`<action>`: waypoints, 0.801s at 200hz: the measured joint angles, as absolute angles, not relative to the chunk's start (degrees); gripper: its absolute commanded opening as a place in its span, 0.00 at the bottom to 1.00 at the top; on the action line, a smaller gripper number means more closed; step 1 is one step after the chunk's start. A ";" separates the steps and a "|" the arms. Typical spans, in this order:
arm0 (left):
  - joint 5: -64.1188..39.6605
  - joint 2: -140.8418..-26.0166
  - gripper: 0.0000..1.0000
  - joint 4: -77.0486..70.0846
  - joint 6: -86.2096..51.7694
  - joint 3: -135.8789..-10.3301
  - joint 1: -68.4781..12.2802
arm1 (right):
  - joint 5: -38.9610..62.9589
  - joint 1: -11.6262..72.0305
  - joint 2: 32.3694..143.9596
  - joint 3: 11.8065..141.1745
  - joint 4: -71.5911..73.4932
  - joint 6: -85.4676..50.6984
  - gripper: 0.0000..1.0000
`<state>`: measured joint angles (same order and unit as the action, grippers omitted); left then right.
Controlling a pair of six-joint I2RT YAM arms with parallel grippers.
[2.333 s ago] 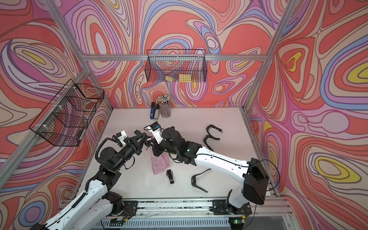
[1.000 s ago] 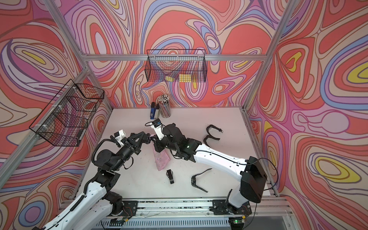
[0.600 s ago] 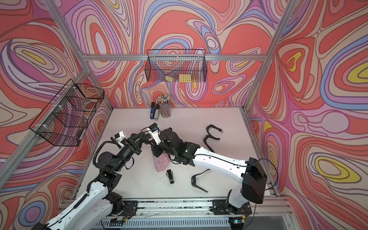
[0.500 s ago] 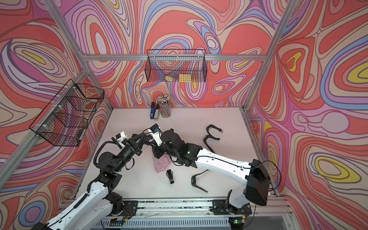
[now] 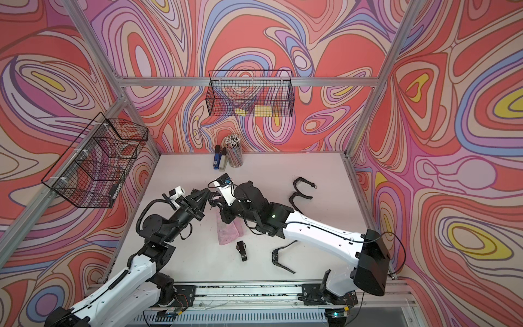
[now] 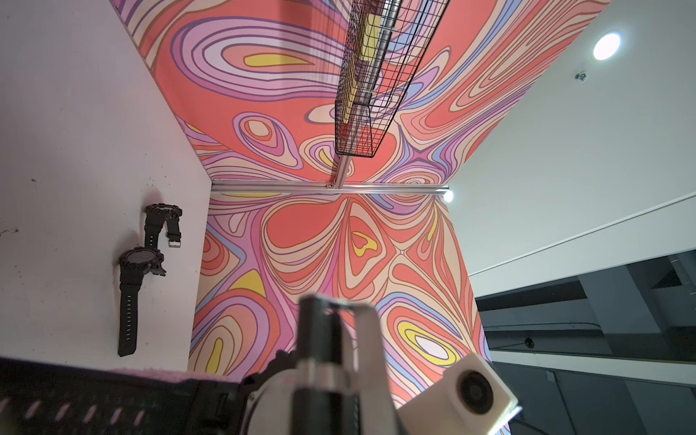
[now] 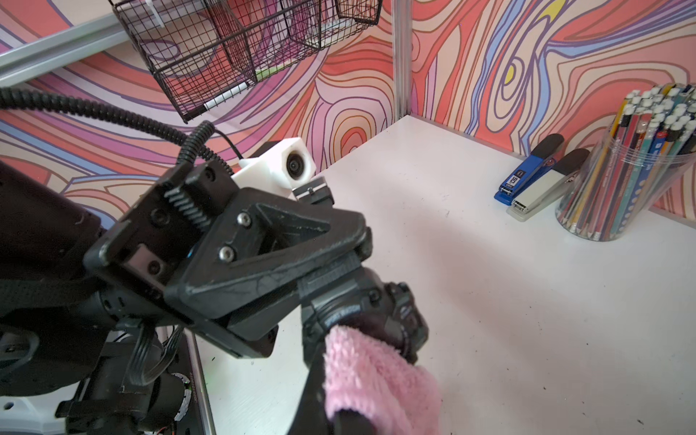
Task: Wipe the watch dial
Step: Wipe the dirt from the watch dial, then place the cleaning item at the center of the board.
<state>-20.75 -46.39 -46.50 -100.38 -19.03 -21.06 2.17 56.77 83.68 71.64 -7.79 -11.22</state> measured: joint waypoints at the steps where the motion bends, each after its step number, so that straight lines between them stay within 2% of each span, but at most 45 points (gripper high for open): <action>1: -20.78 -46.39 0.00 -46.50 -100.40 -19.00 -21.06 | 2.22 56.64 83.70 71.66 -7.79 -11.25 0.00; 68: -23.24 -45.47 0.00 -47.37 -101.86 -18.06 -21.45 | 3.64 44.29 83.42 68.66 -10.74 -13.04 0.00; 108: -26.87 -46.33 0.00 -47.99 -101.89 -18.09 -21.45 | 6.59 42.50 86.72 65.47 -12.45 -13.17 0.00; 114: -27.55 -46.61 0.00 -47.99 -101.89 -18.09 -21.45 | 7.40 42.39 87.77 65.01 -12.58 -13.17 0.08; 118: -28.01 -46.70 0.00 -47.99 -101.93 -18.09 -21.45 | 8.14 42.28 88.62 64.66 -12.67 -13.17 0.17; 124: -28.67 -46.92 0.00 -47.99 -102.08 -18.09 -21.45 | 9.19 42.04 89.76 64.23 -12.88 -13.34 0.37; 132: -29.67 -47.16 0.00 -48.03 -102.24 -18.11 -21.45 | 10.63 41.71 91.22 63.66 -13.15 -13.34 0.54; 142: -30.85 -47.57 0.00 -48.16 -102.32 -18.20 -21.43 | 12.29 41.39 92.60 62.92 -13.50 -13.21 0.82; 145: -31.27 -47.72 0.00 -48.18 -102.37 -18.24 -21.43 | 12.69 41.30 92.82 62.61 -13.54 -13.17 0.95; 148: -31.64 -47.88 0.00 -48.23 -102.48 -18.35 -21.43 | 13.08 41.25 92.88 62.30 -13.63 -13.15 0.98; 160: -33.08 -48.71 0.00 -48.51 -102.78 -18.83 -21.39 | 14.06 41.01 92.47 61.19 -13.85 -13.10 0.98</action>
